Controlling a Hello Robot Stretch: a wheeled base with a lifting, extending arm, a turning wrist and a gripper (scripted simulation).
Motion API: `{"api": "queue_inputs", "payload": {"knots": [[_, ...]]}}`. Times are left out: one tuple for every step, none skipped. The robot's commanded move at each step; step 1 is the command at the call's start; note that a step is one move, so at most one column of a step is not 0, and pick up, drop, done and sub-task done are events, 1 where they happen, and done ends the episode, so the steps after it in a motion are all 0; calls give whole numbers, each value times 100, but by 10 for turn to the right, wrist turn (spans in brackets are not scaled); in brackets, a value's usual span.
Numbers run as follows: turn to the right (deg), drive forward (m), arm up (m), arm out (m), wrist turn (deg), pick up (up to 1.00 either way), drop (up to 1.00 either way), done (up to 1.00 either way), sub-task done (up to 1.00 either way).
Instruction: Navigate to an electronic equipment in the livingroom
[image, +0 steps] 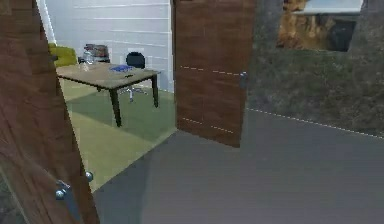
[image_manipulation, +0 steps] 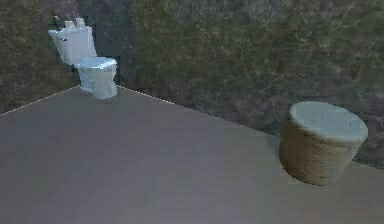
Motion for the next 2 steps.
{"api": "queue_inputs", "payload": {"knots": [[0, 15, 0, 0, 0, 0, 0, 0, 0], [270, 0, 0, 0, 0, 0, 0, 0, 0]]}}
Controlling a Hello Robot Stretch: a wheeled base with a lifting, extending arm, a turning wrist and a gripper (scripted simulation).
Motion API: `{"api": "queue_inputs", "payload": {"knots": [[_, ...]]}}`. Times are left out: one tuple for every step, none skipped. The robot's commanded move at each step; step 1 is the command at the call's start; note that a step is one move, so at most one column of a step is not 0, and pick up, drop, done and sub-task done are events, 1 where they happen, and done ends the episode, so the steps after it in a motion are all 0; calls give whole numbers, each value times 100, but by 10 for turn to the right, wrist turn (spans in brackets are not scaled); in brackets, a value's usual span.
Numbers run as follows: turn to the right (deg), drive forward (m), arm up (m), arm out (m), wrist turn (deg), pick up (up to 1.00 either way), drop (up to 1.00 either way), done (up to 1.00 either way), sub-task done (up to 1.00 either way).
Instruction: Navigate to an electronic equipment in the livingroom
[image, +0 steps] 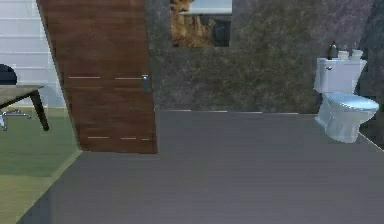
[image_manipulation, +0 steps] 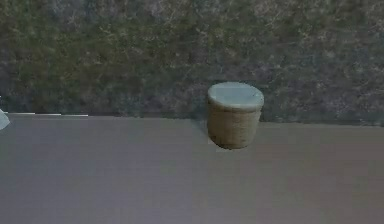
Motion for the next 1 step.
{"api": "queue_inputs", "payload": {"knots": [[0, 40, 0, 0, 0, 0, 0, 0, 0]]}}
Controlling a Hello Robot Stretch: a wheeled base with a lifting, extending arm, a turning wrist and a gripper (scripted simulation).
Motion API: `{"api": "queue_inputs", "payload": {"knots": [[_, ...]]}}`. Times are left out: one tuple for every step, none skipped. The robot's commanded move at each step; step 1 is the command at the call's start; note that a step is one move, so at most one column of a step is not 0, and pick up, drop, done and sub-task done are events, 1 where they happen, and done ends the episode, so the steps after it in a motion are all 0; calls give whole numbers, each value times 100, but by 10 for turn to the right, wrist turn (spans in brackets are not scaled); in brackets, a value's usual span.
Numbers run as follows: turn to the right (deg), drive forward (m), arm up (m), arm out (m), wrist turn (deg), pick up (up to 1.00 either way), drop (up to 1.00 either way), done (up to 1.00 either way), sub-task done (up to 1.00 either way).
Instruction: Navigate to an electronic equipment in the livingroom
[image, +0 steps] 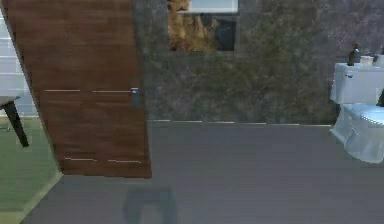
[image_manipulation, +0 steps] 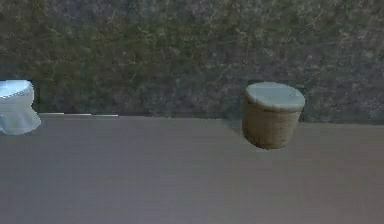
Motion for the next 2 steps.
{"api": "queue_inputs", "payload": {"knots": [[-390, 0, 0, 0, 0, 0, 0, 0, 0], [0, 30, 0, 0, 0, 0, 0, 0, 0]]}}
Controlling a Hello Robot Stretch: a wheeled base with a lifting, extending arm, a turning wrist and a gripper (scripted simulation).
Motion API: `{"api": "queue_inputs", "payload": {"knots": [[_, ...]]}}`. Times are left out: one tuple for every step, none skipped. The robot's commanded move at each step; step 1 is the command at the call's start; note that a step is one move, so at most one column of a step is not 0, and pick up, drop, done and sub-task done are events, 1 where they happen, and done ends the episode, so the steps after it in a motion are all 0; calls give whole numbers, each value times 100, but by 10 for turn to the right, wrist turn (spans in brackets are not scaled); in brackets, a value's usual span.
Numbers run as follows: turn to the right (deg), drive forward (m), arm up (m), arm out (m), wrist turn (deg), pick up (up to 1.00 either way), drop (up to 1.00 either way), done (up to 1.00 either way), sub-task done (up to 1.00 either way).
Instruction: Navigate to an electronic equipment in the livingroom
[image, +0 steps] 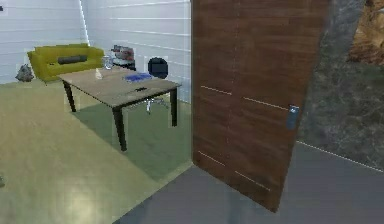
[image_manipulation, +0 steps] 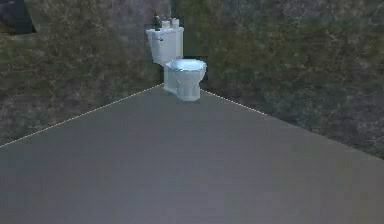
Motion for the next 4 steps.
{"api": "queue_inputs", "payload": {"knots": [[-330, 0, 0, 0, 0, 0, 0, 0, 0], [0, 100, 0, 0, 0, 0, 0, 0, 0], [-30, 0, 0, 0, 0, 0, 0, 0, 0], [0, 100, 0, 0, 0, 0, 0, 0, 0]]}}
